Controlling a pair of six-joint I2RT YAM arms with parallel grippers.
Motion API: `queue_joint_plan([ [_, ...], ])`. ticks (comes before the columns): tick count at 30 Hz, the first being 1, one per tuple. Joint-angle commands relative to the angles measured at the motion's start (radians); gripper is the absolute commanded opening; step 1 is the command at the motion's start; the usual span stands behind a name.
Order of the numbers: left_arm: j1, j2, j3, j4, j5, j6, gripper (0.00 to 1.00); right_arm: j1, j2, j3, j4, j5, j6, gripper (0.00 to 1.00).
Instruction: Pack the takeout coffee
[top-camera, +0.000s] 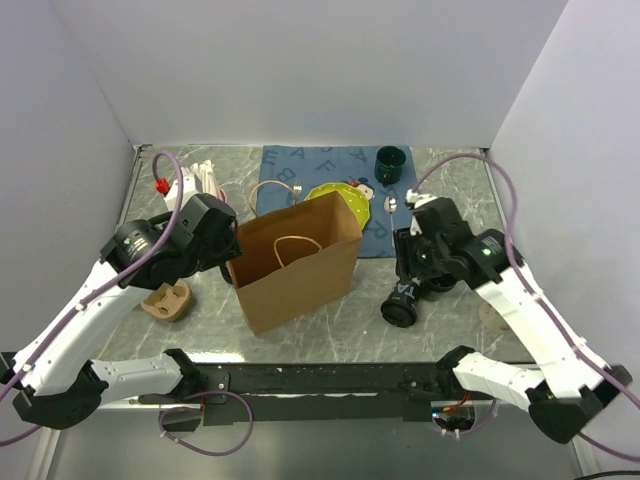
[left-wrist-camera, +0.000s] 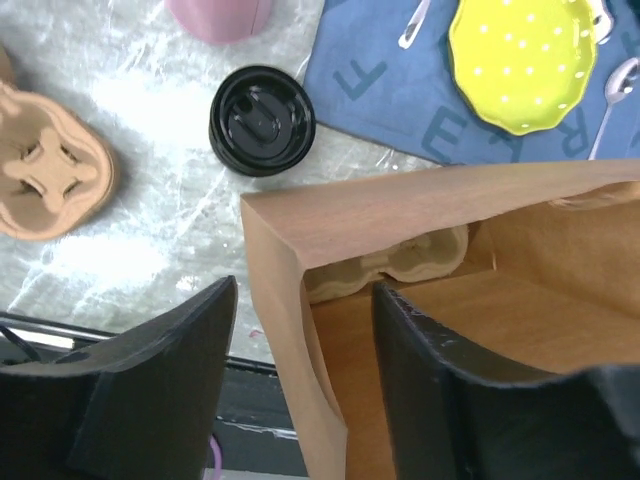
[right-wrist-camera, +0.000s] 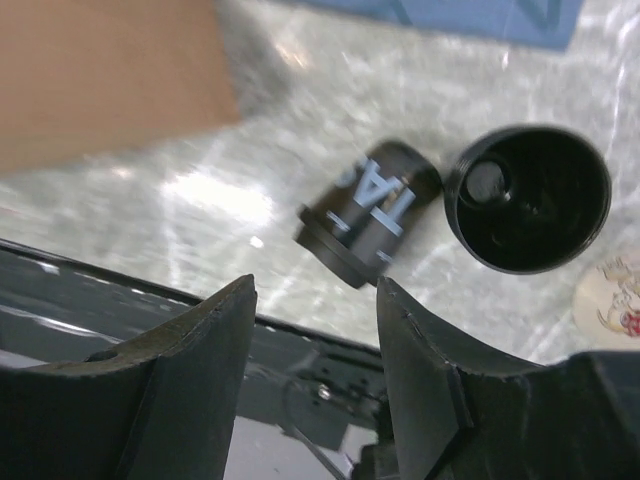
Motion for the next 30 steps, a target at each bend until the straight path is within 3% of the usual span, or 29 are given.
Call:
queue_joint_plan([
  [1, 0.005, -0.026, 0.084, 0.025, -0.001, 0.12, 0.71, 0.014, 0.062, -0.036, -0.02, 0.037, -0.031, 0.61],
  [6, 0.005, -0.064, 0.105, 0.129, 0.079, 0.26, 0.85, 0.023, 0.108, -0.102, 0.008, -0.041, -0.159, 0.65],
  [10, 0.005, -0.104, 0.131, 0.165, 0.097, 0.309, 0.89, 0.034, 0.11, -0.101, 0.049, -0.059, -0.271, 0.65],
  [14, 0.005, -0.15, 0.137, 0.2, 0.102, 0.363, 0.99, 0.034, 0.125, -0.142, 0.061, -0.171, -0.487, 0.69],
  [18, 0.005, -0.207, 0.153, 0.218, 0.082, 0.432, 0.97, 0.034, 0.098, -0.246, 0.064, -0.239, -0.665, 0.69],
  [24, 0.005, -0.247, 0.182, 0.194, 0.039, 0.508, 0.97, 0.039, 0.102, -0.309, 0.103, -0.142, -0.713, 0.65],
  [30, 0.005, -0.253, 0.191, 0.191, 0.028, 0.553, 0.96, 0.039, 0.125, -0.323, 0.129, -0.174, -0.753, 0.6],
])
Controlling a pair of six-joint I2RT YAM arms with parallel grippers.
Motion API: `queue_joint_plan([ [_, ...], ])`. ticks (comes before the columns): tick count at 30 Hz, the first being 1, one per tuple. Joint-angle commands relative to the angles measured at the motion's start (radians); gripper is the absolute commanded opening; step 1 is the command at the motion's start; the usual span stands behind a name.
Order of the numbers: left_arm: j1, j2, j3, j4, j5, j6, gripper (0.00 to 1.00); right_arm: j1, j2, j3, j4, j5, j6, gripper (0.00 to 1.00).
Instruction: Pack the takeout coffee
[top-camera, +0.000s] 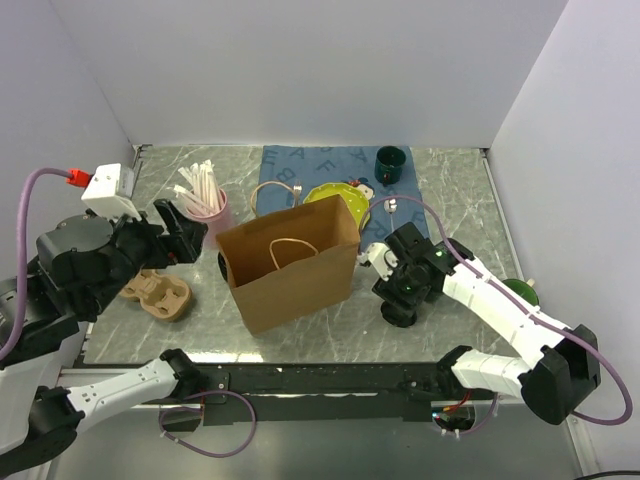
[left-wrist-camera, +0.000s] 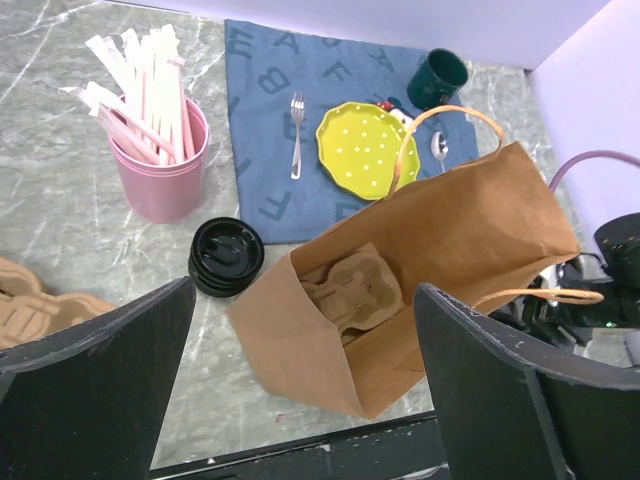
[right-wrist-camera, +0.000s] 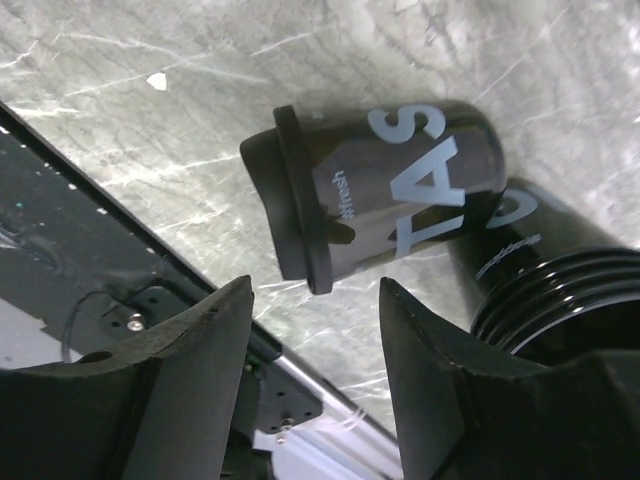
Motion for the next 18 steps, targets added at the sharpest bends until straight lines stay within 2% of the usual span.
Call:
queue_joint_plan([
  [1, 0.003, 0.003, 0.019, 0.019, -0.026, 0.064, 0.96, 0.007, 0.002, -0.006, 0.048, -0.019, -0.069, 0.57],
  [4, 0.003, 0.003, 0.024, 0.025, -0.031, 0.068, 0.97, 0.006, -0.001, -0.028, 0.041, -0.027, -0.091, 0.5],
  [12, 0.003, 0.007, 0.027, 0.027, -0.045, 0.073, 0.97, 0.006, -0.015, -0.083, 0.043, -0.039, -0.132, 0.45],
  [18, 0.003, 0.001, 0.021, 0.028, -0.054, 0.075, 0.96, 0.006, -0.008, -0.088, 0.067, -0.042, -0.14, 0.33],
])
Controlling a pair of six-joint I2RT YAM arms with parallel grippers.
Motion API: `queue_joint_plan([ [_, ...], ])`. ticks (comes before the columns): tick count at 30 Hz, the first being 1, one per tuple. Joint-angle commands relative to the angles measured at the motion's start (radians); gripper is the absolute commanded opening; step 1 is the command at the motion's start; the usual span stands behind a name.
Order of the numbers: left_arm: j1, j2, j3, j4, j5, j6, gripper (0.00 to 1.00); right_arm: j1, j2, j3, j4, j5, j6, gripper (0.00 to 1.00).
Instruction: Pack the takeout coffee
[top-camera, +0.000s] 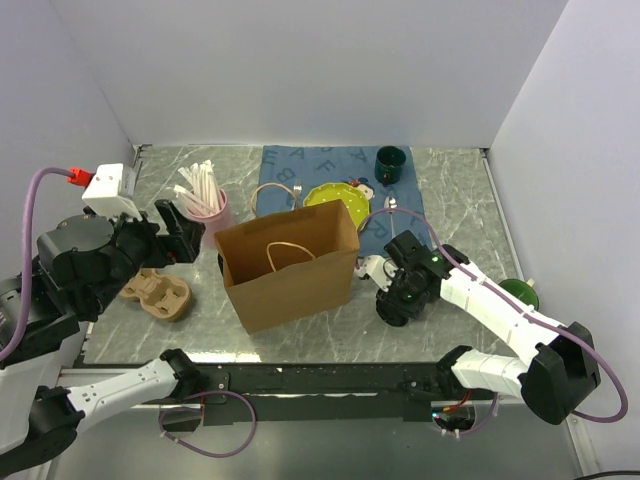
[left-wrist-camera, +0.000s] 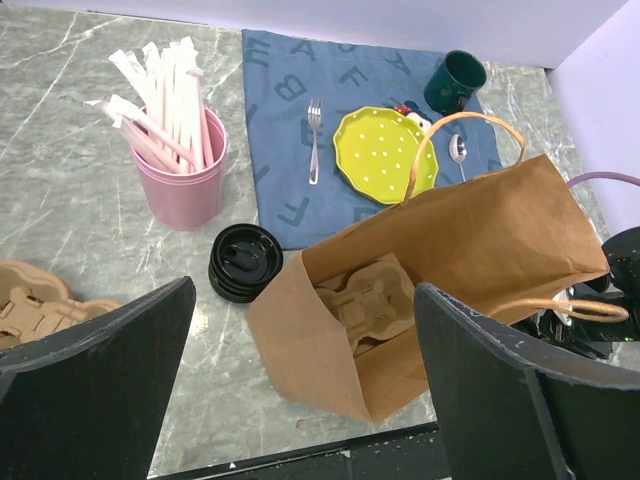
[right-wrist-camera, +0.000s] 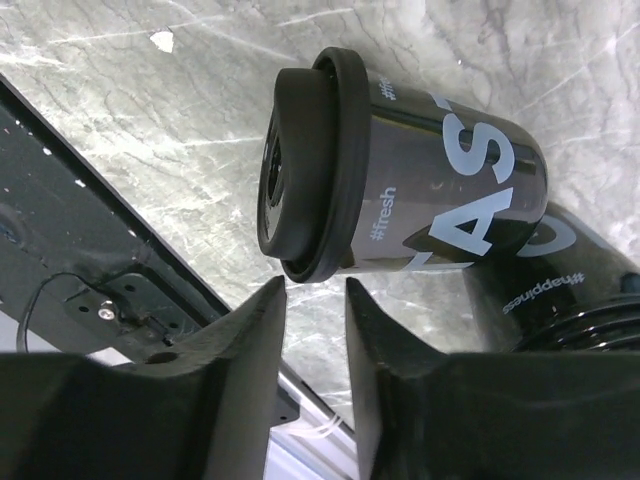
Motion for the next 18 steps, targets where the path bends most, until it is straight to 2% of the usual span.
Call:
queue_joint_plan([
  [1, 0.003, 0.001, 0.021, 0.029, -0.027, 0.018, 0.97, 0.006, -0.011, -0.006, 0.038, -0.013, -0.022, 0.31],
  [5, 0.003, -0.007, 0.019, 0.04, -0.024, 0.022, 0.97, 0.006, -0.017, -0.002, 0.043, -0.022, -0.027, 0.13],
  [6, 0.003, -0.011, 0.015, 0.043, -0.026, 0.022, 0.97, 0.006, -0.018, -0.002, 0.045, -0.024, -0.027, 0.05],
  [8, 0.003, -0.017, 0.01, 0.048, -0.026, 0.024, 0.97, 0.006, -0.014, 0.004, 0.035, -0.039, -0.033, 0.0],
  [17, 0.003, -0.045, 0.001, 0.089, 0.013, 0.052, 0.97, -0.005, -0.036, 0.067, 0.035, -0.1, -0.019, 0.0],
  [18, 0.002, -0.048, 0.001, 0.089, 0.013, 0.053, 0.97, -0.005, -0.034, 0.072, 0.037, -0.094, -0.013, 0.02],
])
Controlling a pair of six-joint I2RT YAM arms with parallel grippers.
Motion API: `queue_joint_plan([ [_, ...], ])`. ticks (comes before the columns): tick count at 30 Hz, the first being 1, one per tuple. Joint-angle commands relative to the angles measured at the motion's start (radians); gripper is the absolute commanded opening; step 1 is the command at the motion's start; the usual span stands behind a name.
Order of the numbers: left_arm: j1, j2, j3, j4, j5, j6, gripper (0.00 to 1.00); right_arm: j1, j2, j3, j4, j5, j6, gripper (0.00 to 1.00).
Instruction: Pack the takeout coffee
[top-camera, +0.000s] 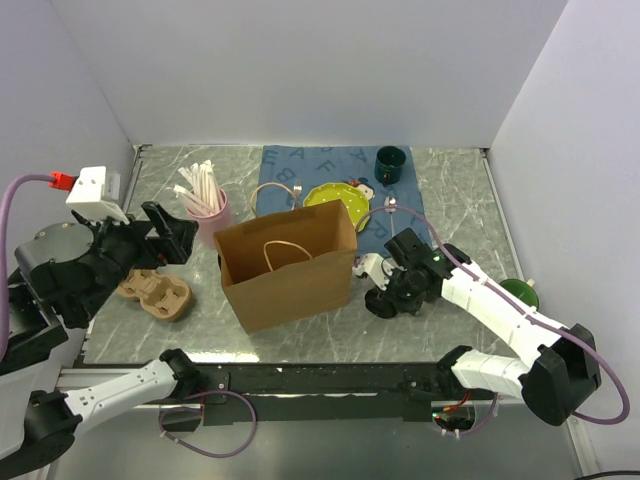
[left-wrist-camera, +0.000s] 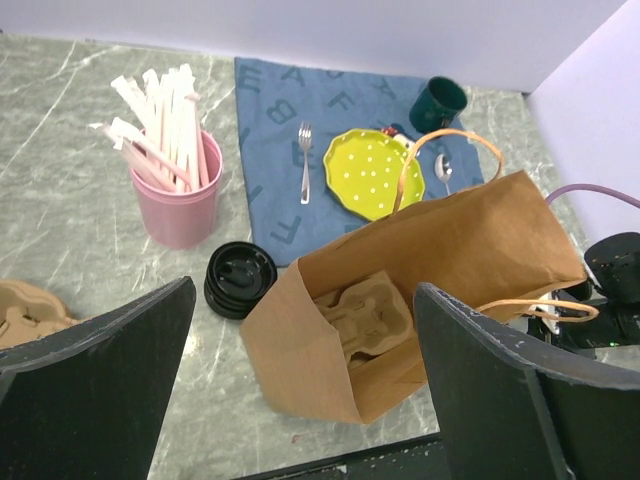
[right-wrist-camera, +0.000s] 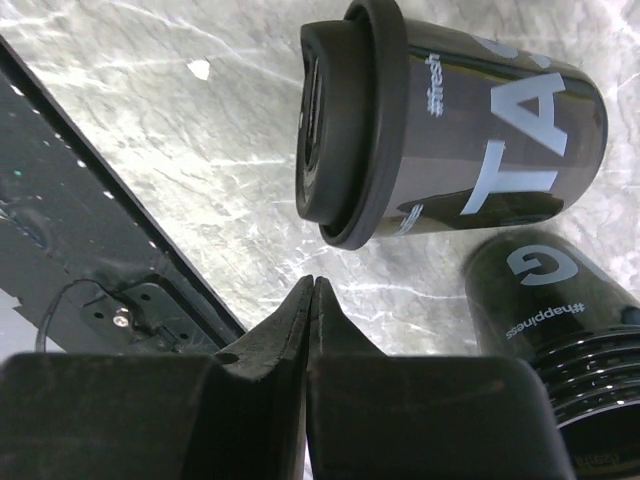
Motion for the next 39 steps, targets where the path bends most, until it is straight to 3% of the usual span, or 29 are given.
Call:
queue_joint_plan([
  [1, 0.003, -0.017, 0.0, 0.058, 0.015, 0.029, 0.97, -0.004, -0.032, 0.064, 0.047, -0.008, 0.041, 0.1],
  [6, 0.003, -0.024, 0.001, 0.055, 0.024, 0.026, 0.97, -0.018, -0.033, 0.047, 0.096, -0.045, 0.046, 0.36],
  [11, 0.003, -0.033, 0.015, 0.039, 0.022, 0.026, 0.96, -0.019, -0.003, 0.049, 0.127, -0.109, 0.075, 0.43],
  [16, 0.003, -0.021, 0.046, 0.019, 0.024, 0.032, 0.97, -0.019, 0.025, 0.038, 0.17, -0.059, 0.093, 0.41],
  [20, 0.003, -0.01, 0.069, 0.007, 0.025, 0.034, 0.97, -0.021, 0.05, 0.029, 0.185, -0.043, 0.113, 0.29],
  [23, 0.005, -0.004, 0.082, 0.003, 0.024, 0.032, 0.97, -0.019, 0.043, 0.018, 0.19, -0.074, 0.113, 0.27],
  [25, 0.003, -0.007, 0.085, 0.001, 0.022, 0.034, 0.97, -0.021, 0.028, 0.012, 0.2, -0.069, 0.119, 0.22],
  [26, 0.003, -0.009, 0.087, 0.001, 0.021, 0.035, 0.97, -0.022, 0.024, 0.012, 0.2, -0.048, 0.122, 0.11],
  [29, 0.003, -0.015, 0.078, 0.012, 0.019, 0.037, 0.97, -0.029, 0.027, 0.02, 0.196, -0.056, 0.128, 0.0],
  [36, 0.003, -0.02, 0.061, 0.03, 0.022, 0.029, 0.97, -0.032, 0.007, 0.046, 0.19, -0.053, 0.231, 0.0],
  [37, 0.003, -0.024, 0.056, 0.032, 0.022, 0.028, 0.97, -0.03, 0.005, 0.056, 0.187, -0.036, 0.257, 0.04],
  [38, 0.003, -0.027, 0.053, 0.036, 0.024, 0.026, 0.97, -0.032, 0.001, 0.063, 0.188, -0.022, 0.278, 0.18],
  [39, 0.003, -0.029, 0.05, 0.038, 0.025, 0.026, 0.97, -0.032, -0.003, 0.075, 0.188, 0.002, 0.333, 0.21],
])
